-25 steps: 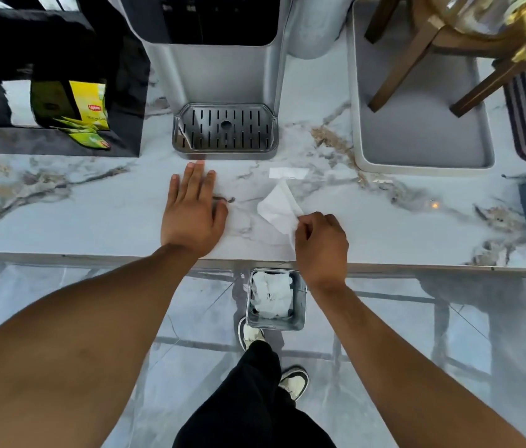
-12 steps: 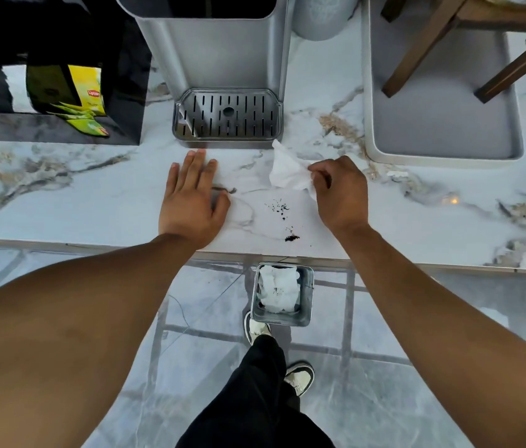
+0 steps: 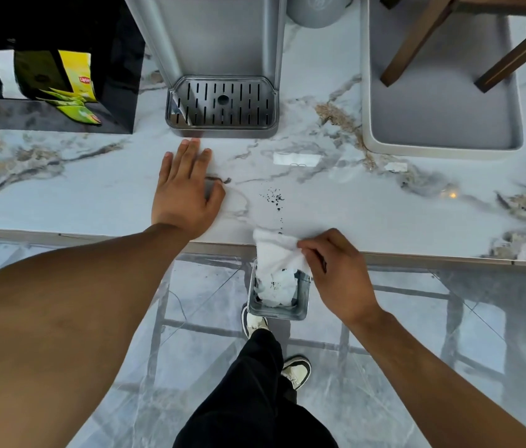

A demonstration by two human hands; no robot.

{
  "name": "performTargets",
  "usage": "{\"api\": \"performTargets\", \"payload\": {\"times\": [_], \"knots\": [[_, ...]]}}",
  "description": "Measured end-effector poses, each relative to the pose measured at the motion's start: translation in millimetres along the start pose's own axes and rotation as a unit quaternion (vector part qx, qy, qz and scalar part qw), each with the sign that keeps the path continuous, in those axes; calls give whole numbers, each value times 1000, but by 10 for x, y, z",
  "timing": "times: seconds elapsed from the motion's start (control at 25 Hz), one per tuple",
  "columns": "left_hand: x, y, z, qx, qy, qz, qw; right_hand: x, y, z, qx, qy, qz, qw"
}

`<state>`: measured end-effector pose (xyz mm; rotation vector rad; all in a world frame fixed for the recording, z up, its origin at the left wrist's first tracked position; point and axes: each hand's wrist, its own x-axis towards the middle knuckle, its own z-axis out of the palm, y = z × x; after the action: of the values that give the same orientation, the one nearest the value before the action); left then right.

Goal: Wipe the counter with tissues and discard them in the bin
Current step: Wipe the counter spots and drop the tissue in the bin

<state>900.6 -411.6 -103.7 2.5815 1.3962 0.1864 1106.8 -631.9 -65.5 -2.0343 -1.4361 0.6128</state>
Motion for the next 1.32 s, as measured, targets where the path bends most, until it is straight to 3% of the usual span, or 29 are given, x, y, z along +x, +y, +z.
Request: {"api": "performTargets", "payload": {"times": [0.12, 0.4, 0.68, 1.12, 1.32], "knots": [[-4, 5, -5, 0, 2, -4, 1000, -111, 4, -108, 10, -18, -17, 1000], [4, 15, -16, 5, -7, -6, 1000, 1020, -142, -210, 0, 83, -21, 996], [8, 30, -42, 7, -8, -4, 1000, 1714, -321, 176, -23, -30, -39, 999], [2, 21, -38, 9, -10, -4, 1000, 574, -143, 115, 11, -107, -104, 989], [-7, 19, -32, 2, -13, -5, 1000, 58, -103, -140, 24, -160, -42, 986]]}}
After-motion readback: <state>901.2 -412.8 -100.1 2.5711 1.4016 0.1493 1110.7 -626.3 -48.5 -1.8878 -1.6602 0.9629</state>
